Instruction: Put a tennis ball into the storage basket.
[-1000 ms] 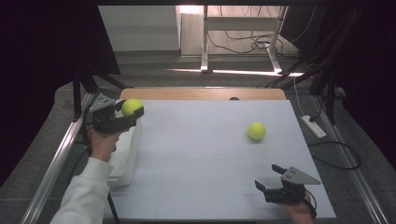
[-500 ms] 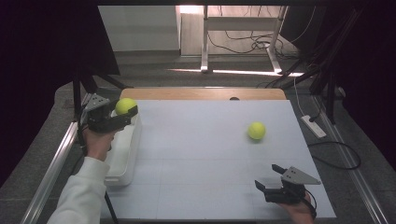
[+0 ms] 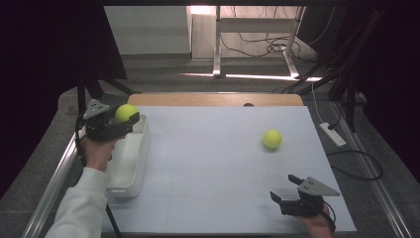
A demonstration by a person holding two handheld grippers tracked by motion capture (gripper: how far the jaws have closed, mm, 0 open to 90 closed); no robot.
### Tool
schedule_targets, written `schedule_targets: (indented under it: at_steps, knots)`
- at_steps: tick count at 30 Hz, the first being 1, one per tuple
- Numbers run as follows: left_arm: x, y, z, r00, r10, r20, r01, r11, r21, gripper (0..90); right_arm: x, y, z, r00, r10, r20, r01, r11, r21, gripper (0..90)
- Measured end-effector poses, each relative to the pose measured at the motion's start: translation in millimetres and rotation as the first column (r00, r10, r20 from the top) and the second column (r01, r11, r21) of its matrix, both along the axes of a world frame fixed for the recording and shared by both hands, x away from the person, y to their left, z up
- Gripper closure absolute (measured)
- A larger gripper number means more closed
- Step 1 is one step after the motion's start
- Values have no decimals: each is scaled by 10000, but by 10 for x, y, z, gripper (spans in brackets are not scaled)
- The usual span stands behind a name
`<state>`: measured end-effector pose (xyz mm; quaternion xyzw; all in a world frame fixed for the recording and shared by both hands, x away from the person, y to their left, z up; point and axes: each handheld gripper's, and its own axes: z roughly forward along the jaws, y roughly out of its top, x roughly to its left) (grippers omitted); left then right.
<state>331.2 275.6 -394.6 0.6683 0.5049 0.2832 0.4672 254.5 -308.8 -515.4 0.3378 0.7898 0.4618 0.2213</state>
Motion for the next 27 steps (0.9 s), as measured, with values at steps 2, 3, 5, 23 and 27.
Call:
schedule_targets:
  at_steps: [2, 3, 5, 23, 27]
  knots:
    - [1, 20, -2, 10000, 66, -24, -66, 10000, 4, 263, 0, 0, 0, 10000, 3, 2, -3, 10000, -7, 91]
    - [2, 28, -3, 10000, 83, -35, -83, 10000, 9, 263, -1, 0, 1, 10000, 6, 1, -6, 10000, -6, 91]
    - [5, 56, -8, 9999, 161, -49, -161, 9999, -1, 264, 0, 0, 0, 10000, 4, 0, -4, 10000, -6, 91]
    - [52, 212, -40, 9974, 675, -258, -674, 9977, 24, 263, 5, 0, -2, 10000, 8, 4, -8, 10000, -21, 91]
    - [76, 211, -53, 9967, 718, -374, -716, 9974, 73, 263, 2, -4, 1, 10000, -23, 14, 23, 10000, 0, 90]
